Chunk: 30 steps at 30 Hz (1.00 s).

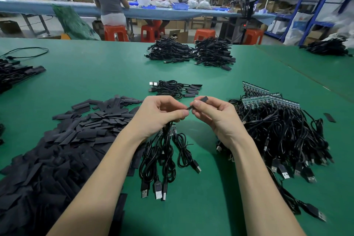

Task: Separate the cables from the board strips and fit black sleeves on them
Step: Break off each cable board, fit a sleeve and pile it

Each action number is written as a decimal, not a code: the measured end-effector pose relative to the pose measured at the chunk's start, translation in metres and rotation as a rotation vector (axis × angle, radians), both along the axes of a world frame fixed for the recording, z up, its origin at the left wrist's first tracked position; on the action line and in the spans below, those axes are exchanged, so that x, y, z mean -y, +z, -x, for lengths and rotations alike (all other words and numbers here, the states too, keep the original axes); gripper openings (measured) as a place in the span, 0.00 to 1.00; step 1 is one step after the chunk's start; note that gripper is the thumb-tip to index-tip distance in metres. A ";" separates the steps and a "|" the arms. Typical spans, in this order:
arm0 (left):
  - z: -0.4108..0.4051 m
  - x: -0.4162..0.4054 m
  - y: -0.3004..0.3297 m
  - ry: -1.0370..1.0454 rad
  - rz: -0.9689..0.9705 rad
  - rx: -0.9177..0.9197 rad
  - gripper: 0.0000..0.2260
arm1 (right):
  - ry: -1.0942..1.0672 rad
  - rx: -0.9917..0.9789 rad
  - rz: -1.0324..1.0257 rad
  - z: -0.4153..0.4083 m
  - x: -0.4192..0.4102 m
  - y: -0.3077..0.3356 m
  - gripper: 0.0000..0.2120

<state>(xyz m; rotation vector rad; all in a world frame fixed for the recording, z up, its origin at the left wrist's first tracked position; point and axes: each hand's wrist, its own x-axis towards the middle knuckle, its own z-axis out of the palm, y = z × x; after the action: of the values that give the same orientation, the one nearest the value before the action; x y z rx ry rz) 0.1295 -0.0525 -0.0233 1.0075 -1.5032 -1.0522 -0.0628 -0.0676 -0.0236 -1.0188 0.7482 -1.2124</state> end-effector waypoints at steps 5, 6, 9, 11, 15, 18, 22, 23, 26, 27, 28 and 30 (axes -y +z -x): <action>0.000 -0.001 0.001 -0.020 0.030 -0.013 0.06 | 0.011 0.025 -0.009 -0.004 -0.001 -0.002 0.09; 0.001 -0.001 0.001 -0.023 0.036 -0.017 0.06 | 0.021 0.023 -0.013 -0.004 -0.001 -0.002 0.09; 0.003 -0.002 0.001 -0.033 0.040 -0.035 0.05 | 0.044 -0.003 -0.014 -0.004 -0.003 -0.003 0.07; 0.003 -0.002 0.000 -0.034 0.032 -0.043 0.05 | 0.030 -0.017 -0.006 -0.004 -0.004 -0.003 0.07; 0.002 0.001 -0.001 -0.010 0.015 -0.038 0.07 | -0.024 0.020 -0.031 -0.003 -0.004 -0.003 0.09; 0.003 0.001 -0.003 -0.025 0.022 -0.063 0.05 | -0.023 0.025 -0.046 -0.003 -0.004 -0.003 0.09; 0.004 0.001 -0.004 -0.020 0.036 -0.082 0.04 | 0.020 0.023 -0.050 -0.006 -0.005 -0.002 0.06; 0.004 0.000 -0.004 -0.017 0.037 -0.082 0.04 | 0.026 0.021 -0.049 -0.006 -0.005 -0.002 0.06; 0.005 0.001 -0.004 -0.015 0.039 -0.094 0.04 | 0.031 0.016 -0.048 -0.006 -0.005 -0.002 0.07; 0.005 0.001 -0.004 -0.019 0.040 -0.098 0.05 | 0.036 0.016 -0.048 -0.006 -0.005 -0.002 0.07; 0.005 0.000 -0.004 -0.024 0.041 -0.100 0.05 | 0.043 0.015 -0.047 -0.004 -0.005 -0.002 0.07; 0.006 0.000 -0.004 -0.028 0.041 -0.098 0.05 | 0.053 0.021 -0.041 0.000 -0.005 -0.002 0.08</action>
<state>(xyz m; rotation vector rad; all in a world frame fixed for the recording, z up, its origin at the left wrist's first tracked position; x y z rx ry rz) 0.1235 -0.0528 -0.0270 0.8961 -1.4574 -1.0711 -0.0626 -0.0625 -0.0253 -0.9849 0.7224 -1.1559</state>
